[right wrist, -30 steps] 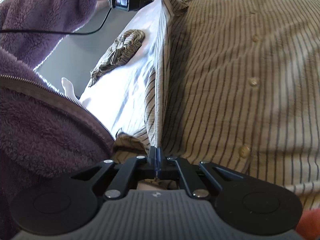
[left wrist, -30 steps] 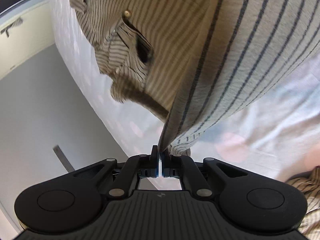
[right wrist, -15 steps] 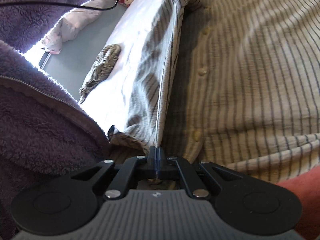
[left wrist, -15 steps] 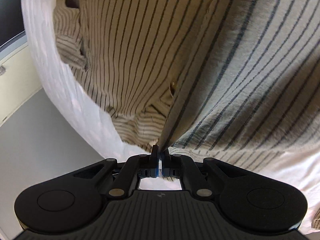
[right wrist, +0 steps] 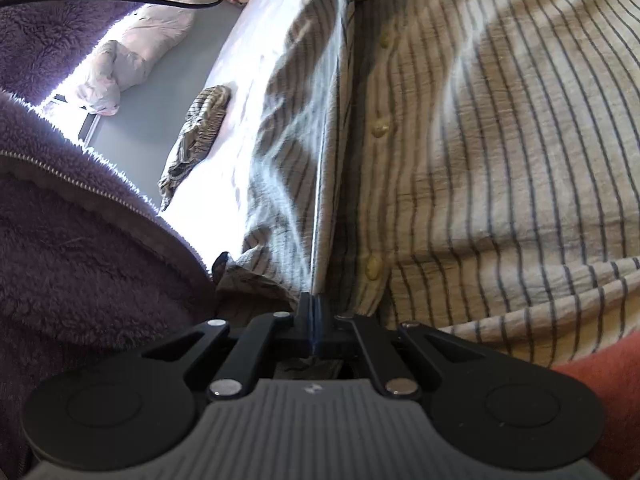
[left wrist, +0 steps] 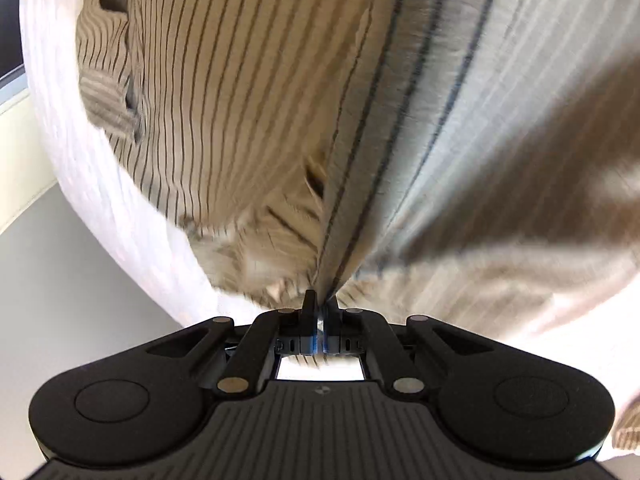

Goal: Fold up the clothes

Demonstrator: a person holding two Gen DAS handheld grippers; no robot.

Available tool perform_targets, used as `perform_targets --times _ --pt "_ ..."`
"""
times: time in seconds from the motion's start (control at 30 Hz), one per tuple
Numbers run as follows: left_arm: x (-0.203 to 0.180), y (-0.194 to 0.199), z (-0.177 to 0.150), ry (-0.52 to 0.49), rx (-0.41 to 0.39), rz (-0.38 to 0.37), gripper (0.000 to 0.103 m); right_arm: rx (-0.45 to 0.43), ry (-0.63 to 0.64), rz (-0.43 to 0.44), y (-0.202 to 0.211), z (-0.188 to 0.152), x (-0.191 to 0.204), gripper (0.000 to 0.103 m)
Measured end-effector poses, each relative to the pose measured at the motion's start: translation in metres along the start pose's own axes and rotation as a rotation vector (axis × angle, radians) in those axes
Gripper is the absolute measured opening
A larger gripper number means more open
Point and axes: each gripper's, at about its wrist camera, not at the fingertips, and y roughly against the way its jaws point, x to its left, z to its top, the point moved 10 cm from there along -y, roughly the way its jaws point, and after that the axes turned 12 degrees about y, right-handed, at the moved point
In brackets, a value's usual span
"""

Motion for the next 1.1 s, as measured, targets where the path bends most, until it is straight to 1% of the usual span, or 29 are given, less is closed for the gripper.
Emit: perform_targets --times 0.13,0.23,0.37,0.47,0.67,0.9,1.0,1.07,1.1 --pt "-0.023 0.018 -0.032 0.000 0.050 -0.017 0.001 -0.005 0.064 0.043 -0.009 0.006 0.023 0.001" --pt "-0.040 0.032 -0.055 -0.002 0.088 -0.031 0.001 -0.009 0.103 0.096 -0.015 0.008 0.042 0.001" --pt "-0.068 0.041 -0.081 -0.060 0.132 -0.078 0.001 -0.008 0.130 0.153 -0.020 0.009 0.058 0.001" --pt "-0.078 0.045 -0.084 -0.115 0.129 -0.098 0.001 -0.005 0.119 0.175 -0.023 0.008 0.058 0.001" --pt "-0.047 0.020 -0.034 -0.148 0.062 -0.073 0.000 -0.017 0.000 0.145 -0.012 0.002 0.027 0.001" --pt "-0.001 0.003 0.012 -0.170 -0.026 -0.010 0.000 -0.029 -0.072 0.145 -0.002 0.001 0.005 0.001" --pt "0.006 -0.003 0.033 -0.189 -0.069 0.012 0.001 -0.027 -0.087 0.142 -0.001 0.000 -0.001 0.001" --pt "0.007 -0.006 0.047 -0.183 -0.095 0.023 0.001 -0.022 -0.104 0.142 -0.003 -0.001 -0.003 0.001" --pt "0.006 -0.008 0.052 -0.176 -0.102 0.028 0.003 -0.019 -0.110 0.140 -0.004 -0.001 -0.003 0.001"
